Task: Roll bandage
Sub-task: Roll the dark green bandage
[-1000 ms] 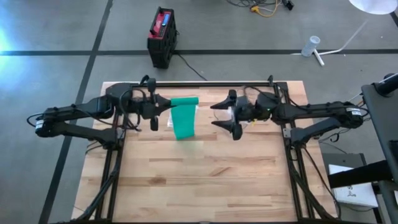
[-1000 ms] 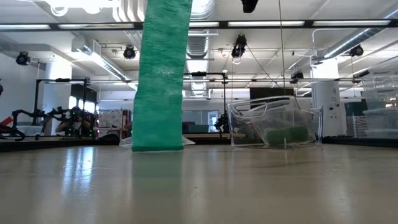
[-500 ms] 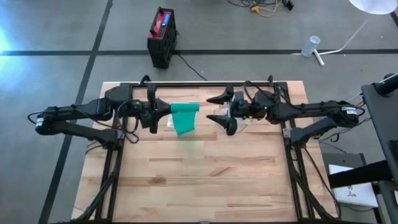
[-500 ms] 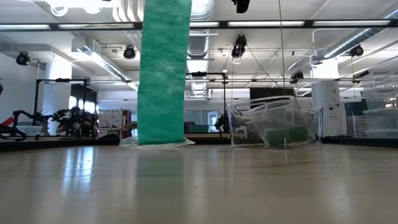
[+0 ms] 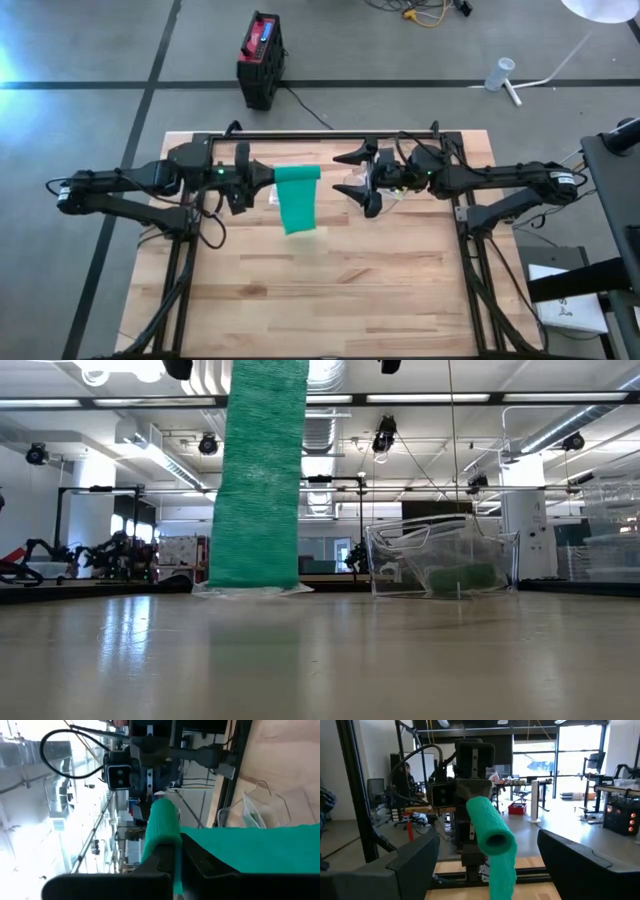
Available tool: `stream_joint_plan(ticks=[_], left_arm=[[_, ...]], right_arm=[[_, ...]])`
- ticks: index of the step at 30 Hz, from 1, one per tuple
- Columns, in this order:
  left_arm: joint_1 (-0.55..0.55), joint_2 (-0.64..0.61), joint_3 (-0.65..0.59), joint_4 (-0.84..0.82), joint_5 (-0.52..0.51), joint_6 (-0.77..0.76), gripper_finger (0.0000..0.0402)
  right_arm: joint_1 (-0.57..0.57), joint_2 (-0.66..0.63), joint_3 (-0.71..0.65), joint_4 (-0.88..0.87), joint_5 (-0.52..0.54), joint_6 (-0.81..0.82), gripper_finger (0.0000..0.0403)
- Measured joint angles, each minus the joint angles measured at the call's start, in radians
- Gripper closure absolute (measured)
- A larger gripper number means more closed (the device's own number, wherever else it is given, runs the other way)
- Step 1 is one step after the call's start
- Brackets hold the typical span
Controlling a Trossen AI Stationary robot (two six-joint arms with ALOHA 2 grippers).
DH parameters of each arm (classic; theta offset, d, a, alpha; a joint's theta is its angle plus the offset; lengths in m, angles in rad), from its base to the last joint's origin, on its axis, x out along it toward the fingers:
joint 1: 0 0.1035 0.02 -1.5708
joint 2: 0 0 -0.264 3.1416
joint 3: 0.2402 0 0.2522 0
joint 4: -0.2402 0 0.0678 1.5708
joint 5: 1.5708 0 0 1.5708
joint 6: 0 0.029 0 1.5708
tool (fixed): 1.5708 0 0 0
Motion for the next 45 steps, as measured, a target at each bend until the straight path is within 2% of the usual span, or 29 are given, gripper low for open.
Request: stream_joint_plan(ticks=[45], left_arm=[[0.000,0.000,0.000,-0.004,-0.001,-0.006,0.0402]], right_arm=[[0.000,0.000,0.019,-0.025,0.000,-0.023,0.0084]])
